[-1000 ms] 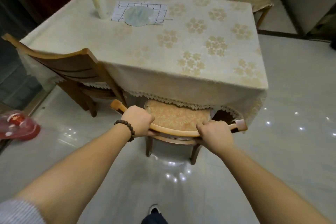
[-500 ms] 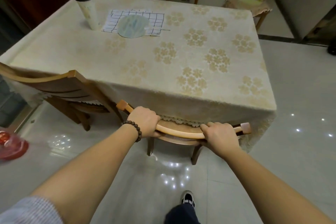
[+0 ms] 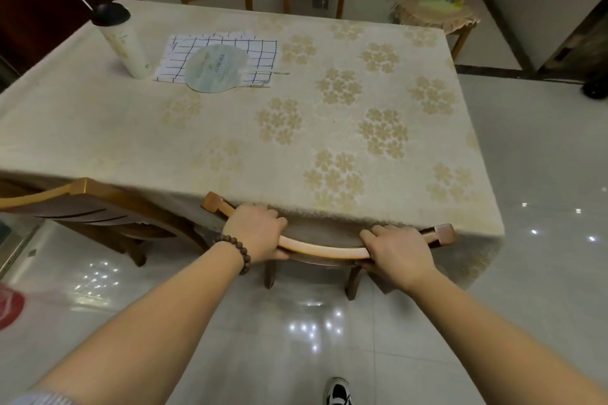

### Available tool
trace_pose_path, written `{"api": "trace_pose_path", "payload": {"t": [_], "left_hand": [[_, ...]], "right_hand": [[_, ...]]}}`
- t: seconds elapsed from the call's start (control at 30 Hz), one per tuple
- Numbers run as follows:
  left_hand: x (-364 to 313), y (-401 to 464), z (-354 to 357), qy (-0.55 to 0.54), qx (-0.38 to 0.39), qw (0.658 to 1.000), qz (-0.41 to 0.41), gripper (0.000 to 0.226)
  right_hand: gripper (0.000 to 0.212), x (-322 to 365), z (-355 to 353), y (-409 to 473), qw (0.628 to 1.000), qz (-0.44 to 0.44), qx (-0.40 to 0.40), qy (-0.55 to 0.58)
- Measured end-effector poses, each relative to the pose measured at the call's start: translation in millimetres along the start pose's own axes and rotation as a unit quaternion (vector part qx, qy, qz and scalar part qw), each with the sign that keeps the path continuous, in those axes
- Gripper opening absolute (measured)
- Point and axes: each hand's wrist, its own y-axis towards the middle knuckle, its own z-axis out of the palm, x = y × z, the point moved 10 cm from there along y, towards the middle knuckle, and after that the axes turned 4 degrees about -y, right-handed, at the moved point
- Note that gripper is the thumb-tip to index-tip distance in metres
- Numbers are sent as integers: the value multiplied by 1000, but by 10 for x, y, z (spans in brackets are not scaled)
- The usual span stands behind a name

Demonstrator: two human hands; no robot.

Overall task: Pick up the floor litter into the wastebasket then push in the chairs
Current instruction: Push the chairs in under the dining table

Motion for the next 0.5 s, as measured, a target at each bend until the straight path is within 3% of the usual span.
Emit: {"api": "trace_pose_path", "payload": {"t": [0.2, 0.37, 0.5], "left_hand": [[-19, -48, -88, -19, -39, 999, 0, 66], [16, -204, -103, -71, -52, 994, -65, 113], [35, -353, -46, -123, -35, 982, -140, 116]], "right_hand": [[32, -24, -27, -10, 998, 39, -49, 10], [94, -46, -167, -114, 994, 78, -73, 18], [90, -90, -151, -317, 989, 110, -63, 74]]}}
